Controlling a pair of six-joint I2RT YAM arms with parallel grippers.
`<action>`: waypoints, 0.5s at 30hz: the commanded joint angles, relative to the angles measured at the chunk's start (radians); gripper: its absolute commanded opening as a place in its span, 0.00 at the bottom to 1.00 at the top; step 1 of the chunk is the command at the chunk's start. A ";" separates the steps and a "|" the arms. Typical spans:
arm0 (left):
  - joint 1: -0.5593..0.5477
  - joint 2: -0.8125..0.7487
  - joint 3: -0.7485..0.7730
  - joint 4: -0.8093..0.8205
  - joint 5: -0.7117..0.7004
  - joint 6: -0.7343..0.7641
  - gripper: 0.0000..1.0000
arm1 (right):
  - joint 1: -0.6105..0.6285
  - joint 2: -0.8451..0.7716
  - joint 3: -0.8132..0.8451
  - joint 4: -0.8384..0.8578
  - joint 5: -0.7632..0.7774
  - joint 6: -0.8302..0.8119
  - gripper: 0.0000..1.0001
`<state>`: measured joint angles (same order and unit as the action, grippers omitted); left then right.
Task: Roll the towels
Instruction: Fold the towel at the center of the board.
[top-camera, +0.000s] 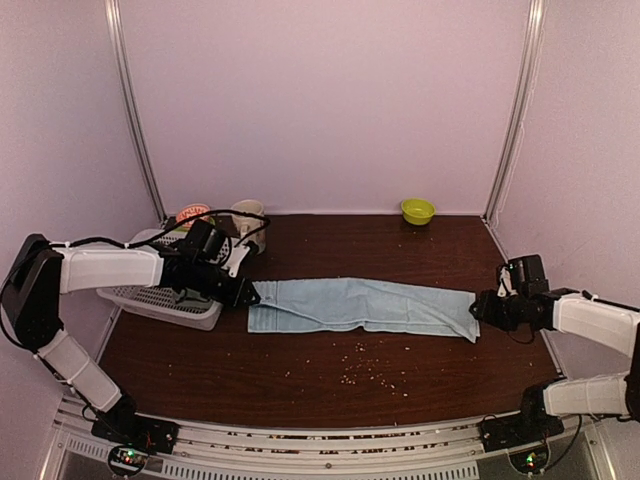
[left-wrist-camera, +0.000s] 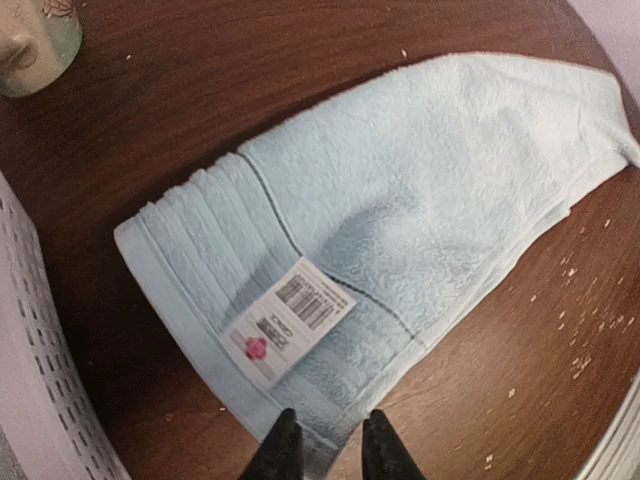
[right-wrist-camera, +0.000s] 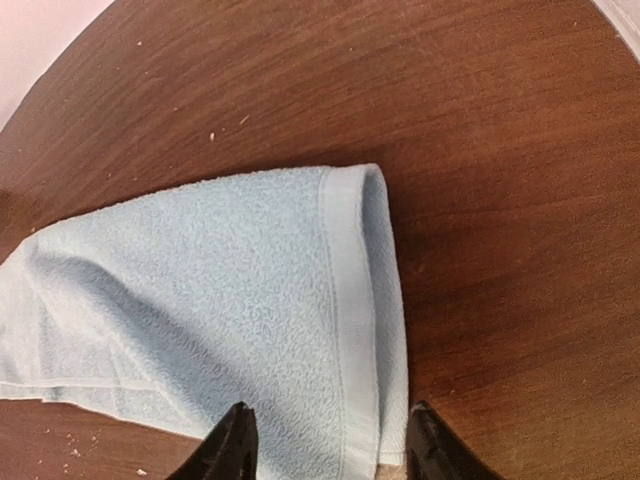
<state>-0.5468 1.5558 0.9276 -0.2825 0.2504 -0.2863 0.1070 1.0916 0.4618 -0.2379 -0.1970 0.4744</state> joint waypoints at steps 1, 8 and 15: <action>0.004 -0.026 0.015 -0.092 -0.012 0.007 0.38 | 0.007 -0.084 0.033 -0.079 -0.028 0.036 0.59; -0.012 -0.131 0.058 -0.205 0.052 0.004 0.61 | -0.001 -0.128 0.129 -0.185 0.056 0.072 0.72; -0.052 0.000 0.230 -0.222 0.008 -0.057 0.52 | -0.039 0.064 0.192 -0.079 0.037 0.131 0.59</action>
<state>-0.5781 1.4715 1.0588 -0.5076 0.2756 -0.3000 0.0856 1.0607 0.6159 -0.3626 -0.1745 0.5629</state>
